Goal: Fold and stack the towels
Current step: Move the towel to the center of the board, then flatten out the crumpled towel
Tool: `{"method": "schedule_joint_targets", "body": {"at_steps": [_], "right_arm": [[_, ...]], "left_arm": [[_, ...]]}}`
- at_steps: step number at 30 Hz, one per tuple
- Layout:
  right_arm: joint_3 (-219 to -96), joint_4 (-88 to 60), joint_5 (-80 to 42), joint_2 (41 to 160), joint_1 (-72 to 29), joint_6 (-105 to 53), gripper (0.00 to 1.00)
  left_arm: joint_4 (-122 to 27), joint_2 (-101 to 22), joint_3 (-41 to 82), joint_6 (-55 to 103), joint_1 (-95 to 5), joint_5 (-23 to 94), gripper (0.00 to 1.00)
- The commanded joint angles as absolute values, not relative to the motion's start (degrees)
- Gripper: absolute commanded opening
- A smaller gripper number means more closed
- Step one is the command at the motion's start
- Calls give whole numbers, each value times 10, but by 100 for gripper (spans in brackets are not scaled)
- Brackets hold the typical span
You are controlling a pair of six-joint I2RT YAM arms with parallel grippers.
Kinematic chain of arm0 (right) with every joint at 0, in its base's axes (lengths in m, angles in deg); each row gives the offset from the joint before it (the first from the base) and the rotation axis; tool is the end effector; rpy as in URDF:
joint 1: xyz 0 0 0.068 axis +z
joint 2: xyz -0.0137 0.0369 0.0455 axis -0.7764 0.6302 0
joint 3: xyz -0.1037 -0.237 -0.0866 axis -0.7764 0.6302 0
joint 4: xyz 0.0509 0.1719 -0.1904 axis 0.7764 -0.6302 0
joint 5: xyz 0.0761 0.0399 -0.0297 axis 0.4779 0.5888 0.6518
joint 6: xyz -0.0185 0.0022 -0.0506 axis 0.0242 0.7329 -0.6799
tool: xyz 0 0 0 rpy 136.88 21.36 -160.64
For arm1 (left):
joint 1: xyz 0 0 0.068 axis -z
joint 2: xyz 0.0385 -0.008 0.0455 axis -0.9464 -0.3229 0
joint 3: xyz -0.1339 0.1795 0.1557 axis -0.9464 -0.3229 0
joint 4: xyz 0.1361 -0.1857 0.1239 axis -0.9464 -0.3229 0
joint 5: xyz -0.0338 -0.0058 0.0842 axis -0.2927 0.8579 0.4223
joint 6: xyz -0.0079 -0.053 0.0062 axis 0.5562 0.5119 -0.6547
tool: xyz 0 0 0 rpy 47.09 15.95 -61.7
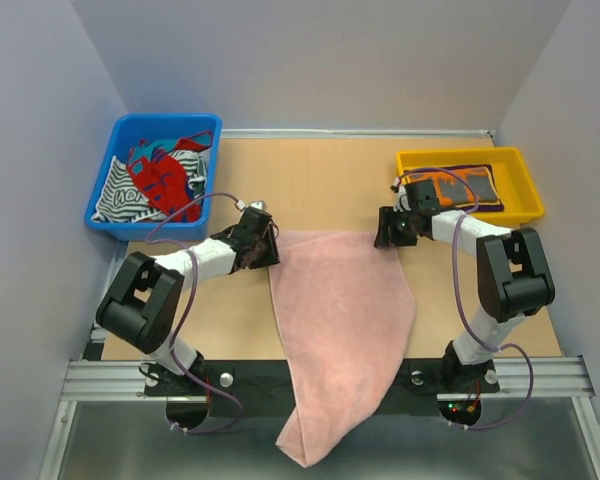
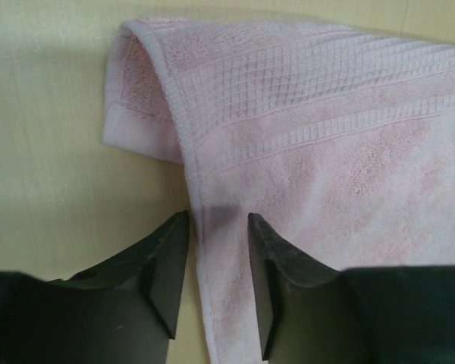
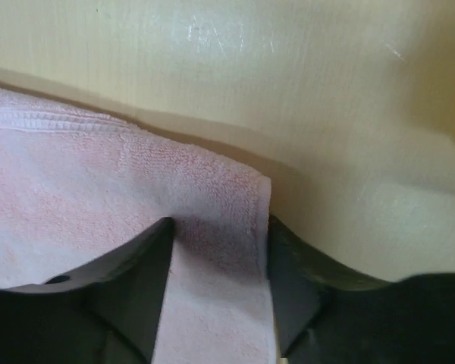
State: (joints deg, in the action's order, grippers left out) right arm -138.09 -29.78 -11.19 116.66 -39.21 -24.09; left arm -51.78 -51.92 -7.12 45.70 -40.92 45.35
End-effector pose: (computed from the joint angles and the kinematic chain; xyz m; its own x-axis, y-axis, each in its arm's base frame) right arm 0.3272 0.0773 0.1669 -0.8687 -0.0284 -0.4945 -0.2013 0.9324 0.3001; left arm 0.2656 -0.1536 0.1740 -0.7846 -0.1737 -0.5952 0.0702 0.9289 -0.3637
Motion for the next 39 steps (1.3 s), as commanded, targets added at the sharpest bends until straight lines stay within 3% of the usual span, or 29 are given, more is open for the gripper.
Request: {"method": "schedule_joint_targets", "body": {"at_steps": [1, 2, 4, 5, 6, 7, 16, 26, 32, 35, 39], "right_arm": [[-1407, -264, -96, 1175, -388, -244, 52], [-1409, -264, -87, 1174, -388, -246, 44], [-1413, -264, -79, 1171, -388, -244, 33], [-1417, -264, -75, 1170, -388, -245, 16], [-1424, -264, -74, 1164, -388, -245, 5], [-1429, -264, -75, 1160, -388, -245, 0], [-1409, -270, -67, 1007, -388, -212, 0], [-1176, -338, 44, 770, -388, -108, 5], [-1142, -358, 90, 707, -388, -69, 19], [-1159, -365, 81, 724, -388, -83, 32], [-1217, -372, 16, 769, -388, -129, 46]], "left_arm": [[-502, -531, -48, 450, -413, 463, 41], [-502, -538, -47, 451, -414, 466, 39], [-502, -545, -43, 448, -416, 469, 20], [-502, -549, -34, 447, -418, 471, 4], [-507, -550, -27, 445, -421, 473, 0], [-512, -552, -18, 438, -423, 475, 0], [-630, -430, 80, 412, -425, 483, 0], [-655, -261, -158, 485, -421, 308, 0], [-623, -185, -259, 553, -365, 207, 13], [-645, -175, -252, 542, -356, 196, 28], [-702, -167, -187, 510, -356, 284, 60]]}}
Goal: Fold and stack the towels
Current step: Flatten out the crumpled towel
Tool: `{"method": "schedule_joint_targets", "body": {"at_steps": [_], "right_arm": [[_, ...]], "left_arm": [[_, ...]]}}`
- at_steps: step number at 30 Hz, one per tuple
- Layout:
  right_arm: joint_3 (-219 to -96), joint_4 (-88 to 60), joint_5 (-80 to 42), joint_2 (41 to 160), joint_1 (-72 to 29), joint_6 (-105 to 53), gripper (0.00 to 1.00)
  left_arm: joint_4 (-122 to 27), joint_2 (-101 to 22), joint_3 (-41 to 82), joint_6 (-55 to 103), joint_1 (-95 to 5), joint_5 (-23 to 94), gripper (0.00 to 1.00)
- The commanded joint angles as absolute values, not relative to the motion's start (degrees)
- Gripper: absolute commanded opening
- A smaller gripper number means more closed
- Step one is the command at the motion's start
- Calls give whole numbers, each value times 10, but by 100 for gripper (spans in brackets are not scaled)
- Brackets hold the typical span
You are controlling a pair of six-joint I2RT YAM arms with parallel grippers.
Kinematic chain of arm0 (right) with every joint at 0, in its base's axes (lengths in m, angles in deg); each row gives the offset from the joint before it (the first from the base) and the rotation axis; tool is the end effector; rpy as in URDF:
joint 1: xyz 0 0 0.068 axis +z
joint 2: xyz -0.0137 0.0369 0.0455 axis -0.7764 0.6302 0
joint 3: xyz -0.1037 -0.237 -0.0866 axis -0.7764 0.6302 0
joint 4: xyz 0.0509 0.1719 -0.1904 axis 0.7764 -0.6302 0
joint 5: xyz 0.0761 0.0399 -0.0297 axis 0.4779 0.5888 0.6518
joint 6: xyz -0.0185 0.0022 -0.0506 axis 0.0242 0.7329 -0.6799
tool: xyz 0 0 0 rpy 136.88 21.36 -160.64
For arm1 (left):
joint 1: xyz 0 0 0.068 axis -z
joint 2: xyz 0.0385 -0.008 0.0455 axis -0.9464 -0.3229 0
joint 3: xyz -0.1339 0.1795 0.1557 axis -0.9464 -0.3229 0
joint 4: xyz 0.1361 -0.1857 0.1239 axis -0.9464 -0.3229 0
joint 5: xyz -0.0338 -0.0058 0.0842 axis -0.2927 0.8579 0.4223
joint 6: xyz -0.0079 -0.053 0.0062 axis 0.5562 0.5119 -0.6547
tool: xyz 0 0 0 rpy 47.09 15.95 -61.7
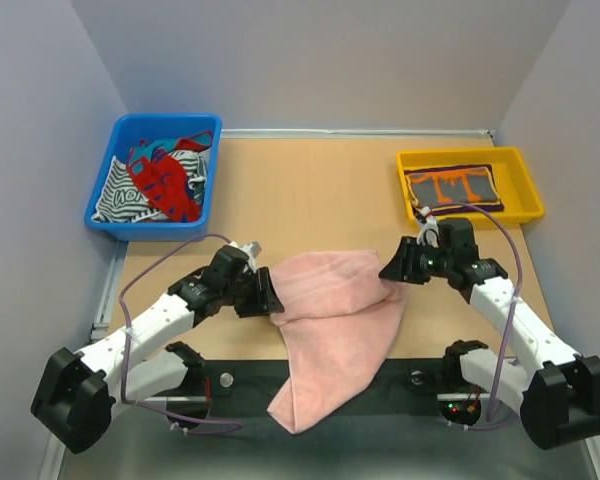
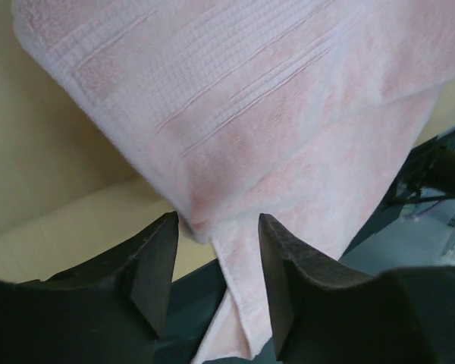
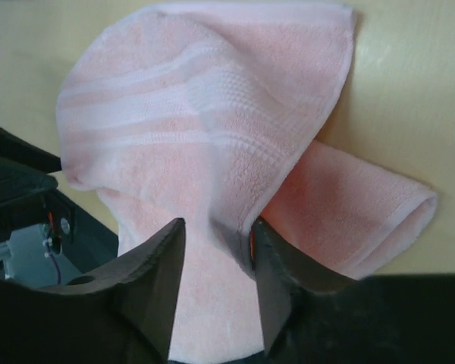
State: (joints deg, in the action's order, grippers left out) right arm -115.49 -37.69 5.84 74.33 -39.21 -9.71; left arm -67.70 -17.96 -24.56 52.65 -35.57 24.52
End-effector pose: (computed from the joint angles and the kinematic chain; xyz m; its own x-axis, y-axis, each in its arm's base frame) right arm 0.1839 0.0574 0.2211 -0.8566 0.1635 -0.4894 -0.2143 0.7501 0.6257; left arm 0.1451 -0.1181 0.1937 -0.9166 -0.0904 -0.3894 0.1946 0.7500 -0.6322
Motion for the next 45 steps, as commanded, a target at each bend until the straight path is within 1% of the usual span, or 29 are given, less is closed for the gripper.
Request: {"method": "schedule_joint_targets", "body": {"at_steps": [1, 2, 3, 4, 6, 9, 10, 13, 15, 16, 21, 25, 31, 38, 41, 44, 45], "right_arm": [[-1230, -373, 3, 782, -388, -136, 50], [-1243, -373, -8, 796, -388, -144, 55], [-1271, -373, -28, 826, -388, -157, 61], [-1285, -374, -36, 843, -388, -165, 64], [-1322, -374, -52, 886, -388, -188, 67], [-1351, -373, -73, 935, -388, -207, 67], [-1366, -374, -72, 972, -388, -219, 67], [-1383, -373, -40, 1020, -386, -232, 67], [-1395, -371, -28, 1069, -378, -242, 67], [-1398, -372, -27, 1070, -374, -246, 67], [-1414, -357, -81, 1126, -355, -251, 69], [-1416, -321, -136, 1134, -344, -260, 69], [-1431, -300, -171, 1174, -339, -298, 68], [-1435, -288, -183, 1222, -307, -322, 65], [-1426, -290, -194, 1228, -292, -325, 61], [-1413, -291, -199, 1227, -282, -321, 54], [-1410, -291, -199, 1225, -280, -320, 48]], "left_arm": [[-714, -167, -175, 507, -356, 324, 62], [-719, -169, -163, 503, -358, 345, 66], [-720, -178, -145, 496, -361, 365, 68], [-721, -185, -137, 487, -373, 398, 68], [-714, -213, -117, 475, -388, 421, 68], [-685, -267, -101, 458, -414, 474, 68], [-670, -283, -98, 452, -424, 482, 68], [-639, -346, -87, 442, -430, 465, 68], [-619, -385, -82, 432, -430, 412, 68], [-615, -396, -80, 431, -431, 403, 68], [-597, -438, -79, 416, -431, 390, 67], [-601, -450, -75, 406, -430, 396, 64], [-594, -455, -88, 409, -424, 391, 61], [-591, -459, -93, 410, -415, 401, 58], [-591, -459, -93, 412, -409, 405, 57], [-592, -459, -94, 414, -404, 411, 54], [-594, -459, -94, 415, -404, 414, 54]]}}
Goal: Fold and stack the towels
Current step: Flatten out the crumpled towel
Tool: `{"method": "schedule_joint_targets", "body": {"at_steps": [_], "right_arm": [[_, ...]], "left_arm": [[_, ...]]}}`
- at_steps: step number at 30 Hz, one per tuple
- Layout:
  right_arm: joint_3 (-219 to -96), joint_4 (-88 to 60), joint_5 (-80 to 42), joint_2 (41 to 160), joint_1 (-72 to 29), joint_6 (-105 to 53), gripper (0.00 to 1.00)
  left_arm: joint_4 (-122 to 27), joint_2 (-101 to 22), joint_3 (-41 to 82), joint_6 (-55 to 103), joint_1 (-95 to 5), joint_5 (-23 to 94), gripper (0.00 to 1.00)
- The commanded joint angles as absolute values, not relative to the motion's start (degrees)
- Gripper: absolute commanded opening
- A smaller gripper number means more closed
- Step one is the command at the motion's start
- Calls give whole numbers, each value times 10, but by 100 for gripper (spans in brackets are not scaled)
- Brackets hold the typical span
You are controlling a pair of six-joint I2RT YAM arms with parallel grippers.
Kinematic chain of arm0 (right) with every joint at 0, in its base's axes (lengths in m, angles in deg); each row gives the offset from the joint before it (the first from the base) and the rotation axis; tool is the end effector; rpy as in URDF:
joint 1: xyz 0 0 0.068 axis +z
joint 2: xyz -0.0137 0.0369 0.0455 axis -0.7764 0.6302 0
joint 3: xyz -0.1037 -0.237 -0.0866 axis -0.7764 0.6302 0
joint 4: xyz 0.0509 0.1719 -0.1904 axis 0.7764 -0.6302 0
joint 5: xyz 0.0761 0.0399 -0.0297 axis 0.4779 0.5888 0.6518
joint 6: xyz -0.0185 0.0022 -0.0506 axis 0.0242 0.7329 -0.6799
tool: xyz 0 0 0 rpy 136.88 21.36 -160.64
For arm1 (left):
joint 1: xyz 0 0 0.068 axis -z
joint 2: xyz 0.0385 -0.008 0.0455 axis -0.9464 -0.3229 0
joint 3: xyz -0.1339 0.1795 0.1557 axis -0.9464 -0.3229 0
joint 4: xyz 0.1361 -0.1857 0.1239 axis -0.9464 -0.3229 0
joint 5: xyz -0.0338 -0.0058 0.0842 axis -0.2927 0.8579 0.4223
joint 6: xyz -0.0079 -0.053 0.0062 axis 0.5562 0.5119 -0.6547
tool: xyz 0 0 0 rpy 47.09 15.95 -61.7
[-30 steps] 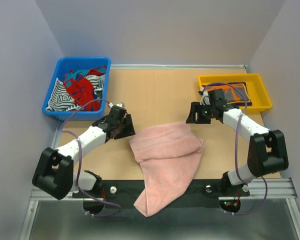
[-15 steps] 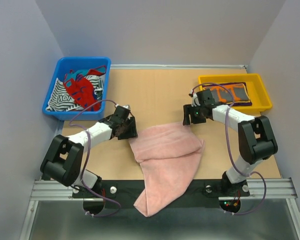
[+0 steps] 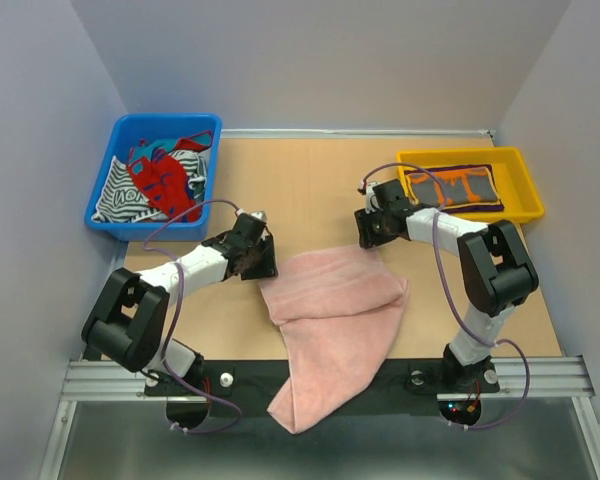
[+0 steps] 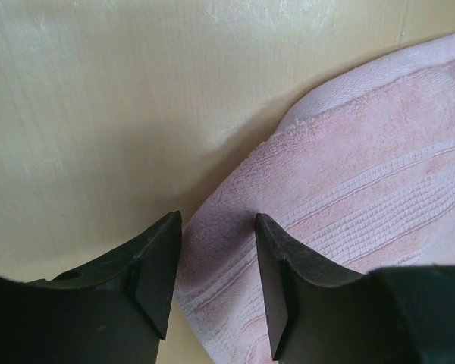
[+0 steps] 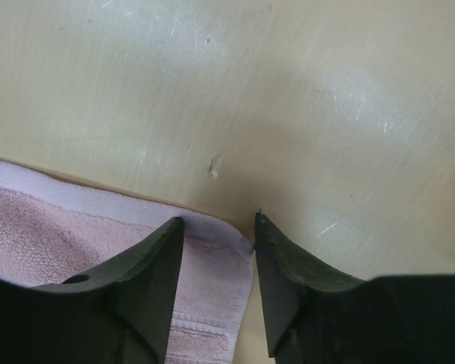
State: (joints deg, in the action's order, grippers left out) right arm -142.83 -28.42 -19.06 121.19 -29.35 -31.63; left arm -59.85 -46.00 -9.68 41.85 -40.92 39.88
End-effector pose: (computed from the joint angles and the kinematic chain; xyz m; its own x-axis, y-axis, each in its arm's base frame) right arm 0.3332 0.1365 0.1650 -0.7815 -0.2846 -0.5552 -0.4125 0.9034 0.1176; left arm 0.2405 -0.1429 0.1788 -0.8453 -0.0708 -0.5296 0.1458 0.9230 -0.3560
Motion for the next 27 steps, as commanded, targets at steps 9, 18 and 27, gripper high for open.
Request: {"method": "schedule_joint_targets", "body": {"at_steps": [9, 18, 27], "right_arm": [[-1417, -305, -223, 1205, -276, -321, 1], [-1537, -303, -298, 1172, -276, -325, 1], [-1521, -284, -273, 1150, -276, -323, 0]], "left_arm": [[-612, -466, -64, 401, -400, 451, 16], [-727, -460, 118, 367, -380, 714, 2], [-714, -451, 2, 465, -274, 663, 54]]}}
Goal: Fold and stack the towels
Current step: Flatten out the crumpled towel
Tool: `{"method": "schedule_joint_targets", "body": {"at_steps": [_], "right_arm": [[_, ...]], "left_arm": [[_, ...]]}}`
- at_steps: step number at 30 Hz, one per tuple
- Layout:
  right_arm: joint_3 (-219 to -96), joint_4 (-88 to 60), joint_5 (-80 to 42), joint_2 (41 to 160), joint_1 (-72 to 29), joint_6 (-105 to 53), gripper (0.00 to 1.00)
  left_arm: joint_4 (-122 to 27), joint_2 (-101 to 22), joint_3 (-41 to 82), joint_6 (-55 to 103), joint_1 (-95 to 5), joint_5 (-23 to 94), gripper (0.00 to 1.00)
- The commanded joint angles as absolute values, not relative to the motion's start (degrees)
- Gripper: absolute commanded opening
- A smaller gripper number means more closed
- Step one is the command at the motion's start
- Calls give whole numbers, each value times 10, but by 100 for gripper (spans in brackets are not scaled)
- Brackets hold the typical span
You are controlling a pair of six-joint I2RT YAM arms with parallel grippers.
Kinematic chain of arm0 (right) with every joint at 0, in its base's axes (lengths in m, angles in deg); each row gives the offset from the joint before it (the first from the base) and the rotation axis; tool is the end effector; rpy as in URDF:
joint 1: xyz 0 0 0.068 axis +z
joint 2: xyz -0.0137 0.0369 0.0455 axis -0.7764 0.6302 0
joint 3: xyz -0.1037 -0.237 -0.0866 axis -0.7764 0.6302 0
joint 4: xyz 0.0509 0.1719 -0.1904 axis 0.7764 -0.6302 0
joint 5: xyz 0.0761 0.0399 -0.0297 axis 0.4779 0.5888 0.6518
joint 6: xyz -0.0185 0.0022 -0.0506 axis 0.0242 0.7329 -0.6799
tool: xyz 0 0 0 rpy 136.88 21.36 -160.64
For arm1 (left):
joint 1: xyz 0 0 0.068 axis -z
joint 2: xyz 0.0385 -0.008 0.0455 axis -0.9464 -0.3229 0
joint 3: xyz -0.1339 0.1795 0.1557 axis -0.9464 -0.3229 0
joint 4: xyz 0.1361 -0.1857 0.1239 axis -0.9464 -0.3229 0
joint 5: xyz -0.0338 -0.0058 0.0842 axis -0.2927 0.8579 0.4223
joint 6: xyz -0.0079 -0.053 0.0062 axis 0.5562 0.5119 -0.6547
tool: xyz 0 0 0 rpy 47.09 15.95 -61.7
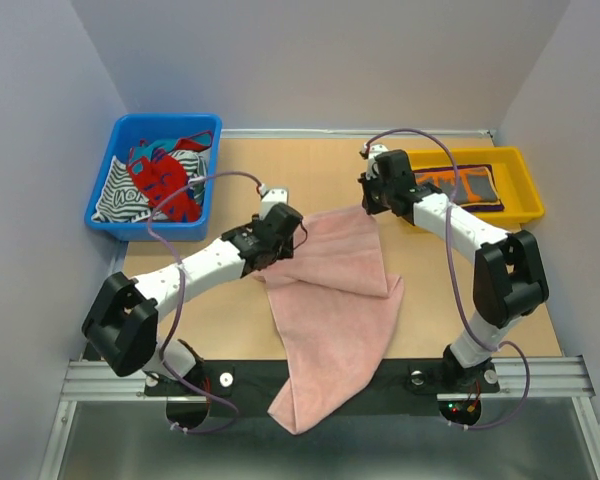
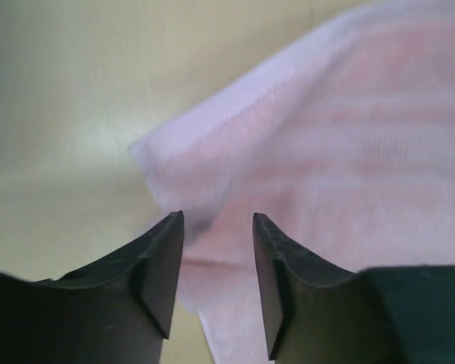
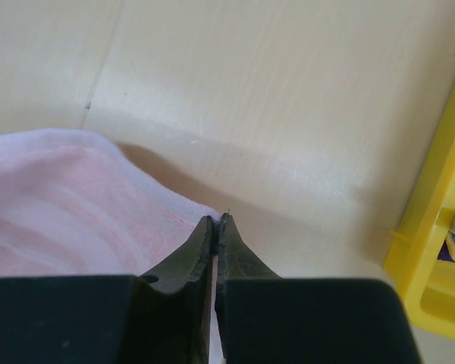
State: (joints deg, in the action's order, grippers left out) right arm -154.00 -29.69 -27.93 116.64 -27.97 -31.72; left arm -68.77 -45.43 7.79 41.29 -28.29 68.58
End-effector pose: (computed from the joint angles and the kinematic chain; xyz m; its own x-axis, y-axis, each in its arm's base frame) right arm 0.3534 0.1486 0.2515 -0.6197 -0.2393 -0.7475 -0.3573 0.9340 -0.0027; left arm 0.2380 -0.2004 0.2682 -0.6107 -0.0268 -0.7914 0.1072 0.9874 -0.1162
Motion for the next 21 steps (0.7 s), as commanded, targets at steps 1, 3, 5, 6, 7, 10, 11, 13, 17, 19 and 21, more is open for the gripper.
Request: {"method": "schedule_joint_targets", "body": {"at_steps": [1, 3, 5, 6, 7, 10, 11, 13, 17, 19, 21], "right_arm": [[-1506, -281, -267, 1144, -276, -322, 1], [-1492, -279, -267, 1139, -276, -323, 0], [-1482, -276, -267, 1134, -276, -324, 1], [-1475, -274, -267, 1131, -276, -324, 1], [-1472, -272, -266, 1129, -276, -325, 0], [-1469, -269, -267, 1129, -276, -324, 1], [-1468, -269, -267, 1131, -276, -325, 0], [-1468, -267, -249, 1132, -276, -324, 1], [-1466, -265, -247, 1128, -276, -325, 0], [-1465, -266, -246, 1126, -276, -324, 0], [-1462, -265, -246, 1124, -276, -325, 0]], "left_arm": [[-704, -443, -32, 480, -274, 657, 64], [-692, -403, -53, 501, -274, 654, 78], [-667, -368, -66, 503, -277, 648, 81], [-662, -354, -65, 502, -283, 642, 84], [-650, -337, -56, 492, -304, 635, 84], [-622, -342, -29, 450, -363, 583, 84], [-616, -352, -20, 438, -373, 573, 84], [-606, -390, 13, 410, -397, 549, 82], [-609, -464, 68, 399, -429, 473, 80], [-604, -500, 79, 405, -450, 448, 80], [-593, -517, 78, 419, -468, 440, 80]]}}
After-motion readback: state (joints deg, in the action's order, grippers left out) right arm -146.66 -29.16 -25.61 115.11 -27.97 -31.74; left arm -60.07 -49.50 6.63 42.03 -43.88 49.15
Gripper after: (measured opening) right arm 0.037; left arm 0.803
